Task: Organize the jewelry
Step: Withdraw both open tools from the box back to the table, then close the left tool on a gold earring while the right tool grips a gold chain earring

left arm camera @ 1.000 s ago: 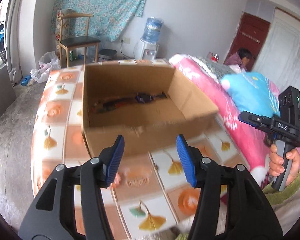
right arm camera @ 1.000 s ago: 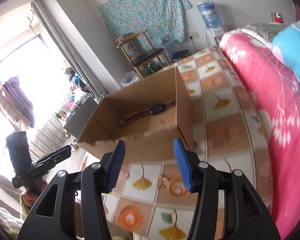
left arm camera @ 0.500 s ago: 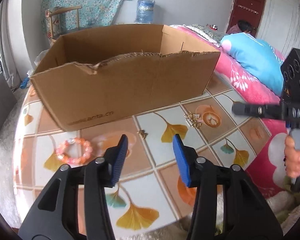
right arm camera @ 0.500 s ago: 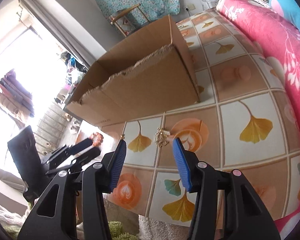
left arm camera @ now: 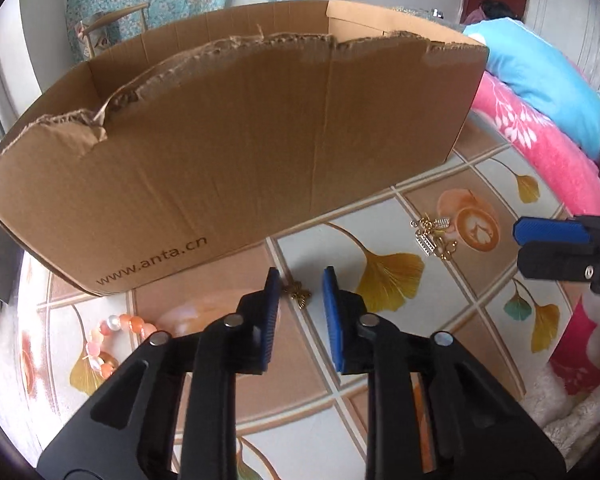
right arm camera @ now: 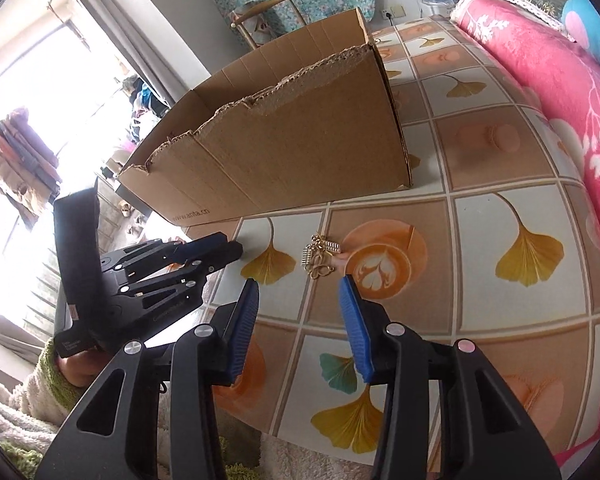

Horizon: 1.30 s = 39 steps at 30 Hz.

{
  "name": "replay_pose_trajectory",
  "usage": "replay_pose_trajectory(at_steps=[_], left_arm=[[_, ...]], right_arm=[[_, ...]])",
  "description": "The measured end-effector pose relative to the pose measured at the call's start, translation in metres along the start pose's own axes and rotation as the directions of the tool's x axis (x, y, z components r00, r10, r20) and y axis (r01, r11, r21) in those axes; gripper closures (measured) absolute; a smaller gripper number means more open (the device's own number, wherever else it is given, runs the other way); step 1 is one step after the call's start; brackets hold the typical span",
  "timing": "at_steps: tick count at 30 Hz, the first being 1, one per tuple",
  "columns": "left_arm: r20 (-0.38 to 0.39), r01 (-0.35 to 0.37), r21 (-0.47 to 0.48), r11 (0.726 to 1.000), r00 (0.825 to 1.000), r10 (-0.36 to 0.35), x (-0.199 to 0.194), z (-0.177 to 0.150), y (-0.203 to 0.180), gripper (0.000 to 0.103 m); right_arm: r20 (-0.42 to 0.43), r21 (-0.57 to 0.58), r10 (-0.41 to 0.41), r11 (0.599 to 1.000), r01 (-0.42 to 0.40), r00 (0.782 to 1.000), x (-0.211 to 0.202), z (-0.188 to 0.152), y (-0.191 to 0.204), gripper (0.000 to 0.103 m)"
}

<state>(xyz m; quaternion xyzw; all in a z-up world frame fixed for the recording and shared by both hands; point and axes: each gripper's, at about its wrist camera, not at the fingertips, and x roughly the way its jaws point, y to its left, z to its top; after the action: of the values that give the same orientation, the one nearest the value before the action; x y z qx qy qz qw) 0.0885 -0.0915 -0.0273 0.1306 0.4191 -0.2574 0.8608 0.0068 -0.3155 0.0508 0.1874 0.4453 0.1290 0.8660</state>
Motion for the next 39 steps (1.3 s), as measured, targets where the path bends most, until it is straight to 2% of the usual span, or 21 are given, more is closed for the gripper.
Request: replay_pose_trajectory(at_steps=[8, 22, 28, 30, 39], left_arm=[[0.006, -0.004, 0.004, 1.000, 1.000, 0.004, -0.002, -0.005, 0.003, 0.091], [0.023, 0.002, 0.028, 1.000, 1.000, -0.002, -0.008, -0.010, 0.003, 0.091], [0.014, 0.005, 0.007, 1.000, 1.000, -0.005, -0.017, -0.020, 0.006, 0.091], [0.012, 0.002, -0.004, 1.000, 1.000, -0.002, -0.019, -0.024, 0.007, 0.091], [0.022, -0.001, -0.016, 1.000, 1.000, 0.002, -0.023, -0.030, 0.008, 0.091]], right_arm=[[-0.004, 0.017, -0.002, 1.000, 0.002, 1.000, 0.005, 0.007, -0.006, 0.062], [-0.012, 0.013, -0.047, 0.999, 0.047, 0.999, 0.005, 0.016, -0.012, 0.062], [-0.036, -0.062, -0.070, 0.996, 0.067, 0.997, 0.012, 0.017, 0.002, 0.062], [-0.045, -0.100, -0.074, 0.993, 0.069, 0.996, 0.017, 0.017, 0.010, 0.067], [-0.076, -0.232, -0.196, 0.957, 0.174, 0.978, 0.041, 0.018, 0.033, 0.075]])
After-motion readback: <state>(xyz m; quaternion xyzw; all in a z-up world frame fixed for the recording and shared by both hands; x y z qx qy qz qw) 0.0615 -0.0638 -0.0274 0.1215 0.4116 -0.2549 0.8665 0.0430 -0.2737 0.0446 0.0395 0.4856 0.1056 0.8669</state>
